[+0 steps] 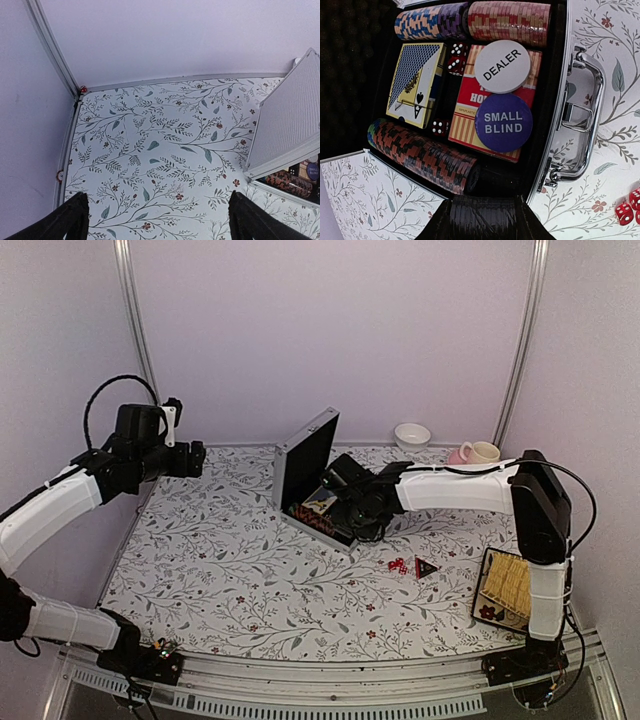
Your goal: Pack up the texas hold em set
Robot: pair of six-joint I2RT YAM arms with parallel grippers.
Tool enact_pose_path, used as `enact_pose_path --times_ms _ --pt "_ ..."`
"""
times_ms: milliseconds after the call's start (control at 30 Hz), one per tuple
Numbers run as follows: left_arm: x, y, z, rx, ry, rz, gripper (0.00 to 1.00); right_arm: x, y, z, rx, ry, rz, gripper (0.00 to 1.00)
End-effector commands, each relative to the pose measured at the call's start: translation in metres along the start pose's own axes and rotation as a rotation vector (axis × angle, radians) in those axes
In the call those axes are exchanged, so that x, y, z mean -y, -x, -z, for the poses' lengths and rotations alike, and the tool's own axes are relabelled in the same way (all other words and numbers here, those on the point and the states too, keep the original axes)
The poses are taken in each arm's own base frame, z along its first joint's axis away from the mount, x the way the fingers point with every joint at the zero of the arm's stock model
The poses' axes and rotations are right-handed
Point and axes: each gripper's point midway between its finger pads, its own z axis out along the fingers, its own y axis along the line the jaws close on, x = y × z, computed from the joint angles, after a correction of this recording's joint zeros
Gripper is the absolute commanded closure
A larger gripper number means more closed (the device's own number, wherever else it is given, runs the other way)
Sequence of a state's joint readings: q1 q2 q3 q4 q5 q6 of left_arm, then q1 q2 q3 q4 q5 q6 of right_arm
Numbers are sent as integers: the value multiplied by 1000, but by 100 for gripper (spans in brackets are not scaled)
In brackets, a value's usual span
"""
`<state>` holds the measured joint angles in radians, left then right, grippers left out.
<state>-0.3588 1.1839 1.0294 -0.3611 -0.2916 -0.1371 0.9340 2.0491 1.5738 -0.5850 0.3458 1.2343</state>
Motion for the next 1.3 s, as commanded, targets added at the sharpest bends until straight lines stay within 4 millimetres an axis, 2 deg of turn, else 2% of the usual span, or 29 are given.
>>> enact_pose_path --times_ms 0,133,600,667,867,1100,1267 --pt "-5 1 -1 8 29 -19 3 -2 6 -8 34 -24 -12 83" --pt "-5 -1 -3 2 29 -21 3 -2 3 -15 24 -28 -9 83" --pt "-3 -5 -6 -10 23 -28 3 18 -10 -32 -7 -87 -8 82" --pt "-3 -5 -7 -11 24 -28 3 21 -11 -34 -3 -98 -5 76" --pt "-3 -6 -7 -14 24 -30 3 24 -11 -39 -4 -111 -9 72" --pt "-3 -7 -7 -16 24 -32 3 24 -8 -38 -2 -109 -14 54" --pt "-3 -9 -8 -20 24 -36 3 17 -2 -31 9 -89 -11 46"
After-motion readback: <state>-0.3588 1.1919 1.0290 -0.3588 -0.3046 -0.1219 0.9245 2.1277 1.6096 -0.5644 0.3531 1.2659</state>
